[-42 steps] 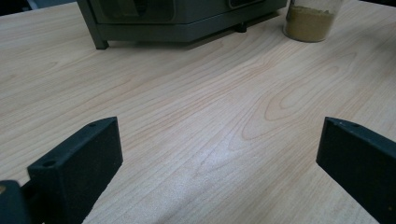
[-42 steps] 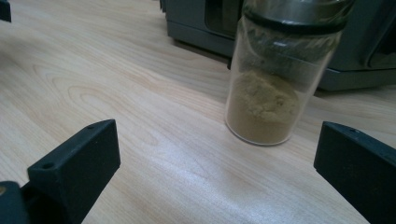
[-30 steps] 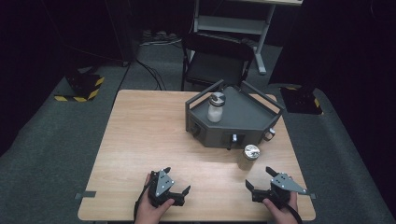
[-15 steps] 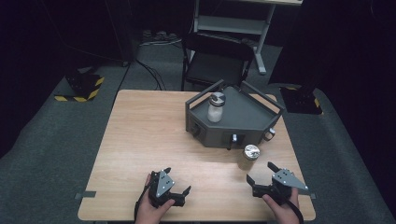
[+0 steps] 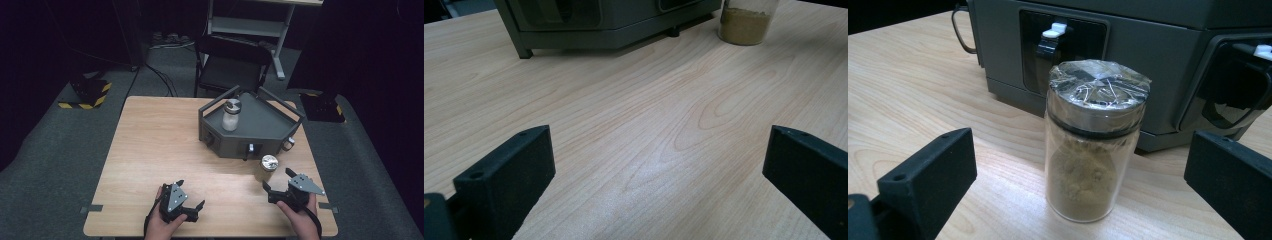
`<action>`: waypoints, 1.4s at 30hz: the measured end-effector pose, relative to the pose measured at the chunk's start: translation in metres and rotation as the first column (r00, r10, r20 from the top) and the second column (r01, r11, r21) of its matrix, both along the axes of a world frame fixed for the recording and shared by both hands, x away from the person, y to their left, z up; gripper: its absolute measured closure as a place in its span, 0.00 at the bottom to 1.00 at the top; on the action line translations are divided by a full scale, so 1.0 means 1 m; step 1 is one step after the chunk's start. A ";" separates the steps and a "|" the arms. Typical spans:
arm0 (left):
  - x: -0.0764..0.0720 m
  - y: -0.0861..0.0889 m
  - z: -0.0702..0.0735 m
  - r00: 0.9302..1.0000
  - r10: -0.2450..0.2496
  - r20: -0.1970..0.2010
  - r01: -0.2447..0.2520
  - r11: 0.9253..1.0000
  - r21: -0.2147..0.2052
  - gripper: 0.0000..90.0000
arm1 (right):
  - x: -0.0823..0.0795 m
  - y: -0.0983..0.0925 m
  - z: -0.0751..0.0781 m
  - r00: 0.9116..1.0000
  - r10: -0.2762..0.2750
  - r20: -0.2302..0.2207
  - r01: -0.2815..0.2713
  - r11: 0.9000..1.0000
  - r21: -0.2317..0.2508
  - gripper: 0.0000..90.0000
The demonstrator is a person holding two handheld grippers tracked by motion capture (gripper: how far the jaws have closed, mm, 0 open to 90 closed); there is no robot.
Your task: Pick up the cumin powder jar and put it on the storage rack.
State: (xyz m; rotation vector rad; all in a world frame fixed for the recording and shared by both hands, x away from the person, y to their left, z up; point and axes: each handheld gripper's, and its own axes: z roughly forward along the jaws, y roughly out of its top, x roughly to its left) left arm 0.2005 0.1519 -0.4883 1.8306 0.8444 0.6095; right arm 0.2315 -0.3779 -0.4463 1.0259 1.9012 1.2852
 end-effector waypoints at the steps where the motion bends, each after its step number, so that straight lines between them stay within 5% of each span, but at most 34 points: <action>1: 0.000 0.000 0.000 1.000 -0.001 0.000 0.001 1.000 0.000 0.01 | 0.001 0.001 0.000 1.000 -0.002 -0.001 0.002 1.000 0.000 0.00; 25: 0.002 0.002 0.001 1.000 -0.014 -0.003 0.014 1.000 0.001 0.01 | 0.031 0.014 -0.002 1.000 -0.017 0.008 0.017 1.000 -0.009 0.01; 42: 0.002 0.001 0.001 1.000 -0.014 -0.003 0.014 1.000 0.005 0.01 | 0.034 0.015 -0.018 0.998 -0.027 0.052 0.026 0.999 0.026 0.31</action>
